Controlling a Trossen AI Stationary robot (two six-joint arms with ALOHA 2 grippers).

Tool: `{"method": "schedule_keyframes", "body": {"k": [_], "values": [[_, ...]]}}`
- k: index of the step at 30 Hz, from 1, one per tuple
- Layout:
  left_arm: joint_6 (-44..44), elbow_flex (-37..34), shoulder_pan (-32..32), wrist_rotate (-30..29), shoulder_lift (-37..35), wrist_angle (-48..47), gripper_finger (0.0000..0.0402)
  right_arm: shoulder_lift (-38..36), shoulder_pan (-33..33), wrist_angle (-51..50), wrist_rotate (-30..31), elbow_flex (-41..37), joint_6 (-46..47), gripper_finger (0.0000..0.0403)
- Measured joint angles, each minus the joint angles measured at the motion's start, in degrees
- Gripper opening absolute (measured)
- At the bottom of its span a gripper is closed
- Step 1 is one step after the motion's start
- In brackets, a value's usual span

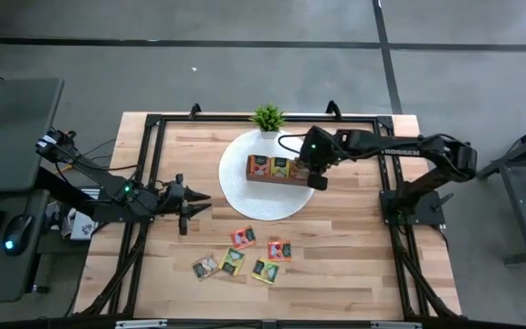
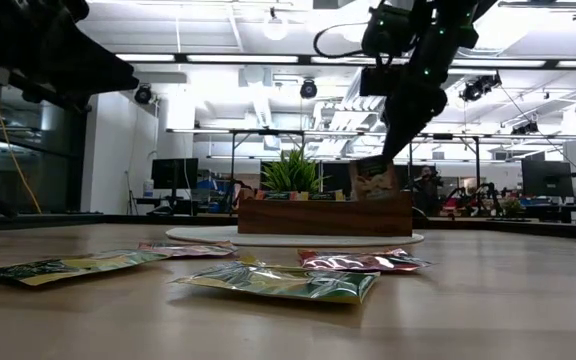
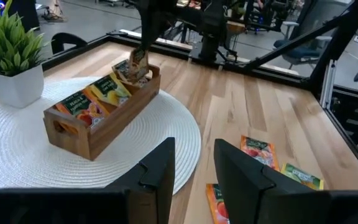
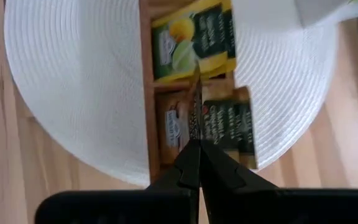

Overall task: Pick & Place Tea
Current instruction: Put the brown tea bag into the right section of the wooden organizer, then put the orange tea bag into the left section of the wooden organizer

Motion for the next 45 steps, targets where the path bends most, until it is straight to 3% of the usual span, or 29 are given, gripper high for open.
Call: {"method": "schedule_keyframes", "body": {"k": [16,34,45], "values": [[-0.04,0.00,0.00,0.04,0.00,0.00,0.0110,2.42,0.02,-0.11,5.21,0.02,1.36,0.0012],[-2.49,0.02,0.00,0.65,1.05,0.30,0.0111,1.96,0.08,-2.67,3.09,0.13,5.49,0.0173],[-3.12,0.13,0.00,4.26,13.17,7.83,0.0110,-7.86,3.65,-10.48,2.64,0.13,15.84,0.0197]]}}
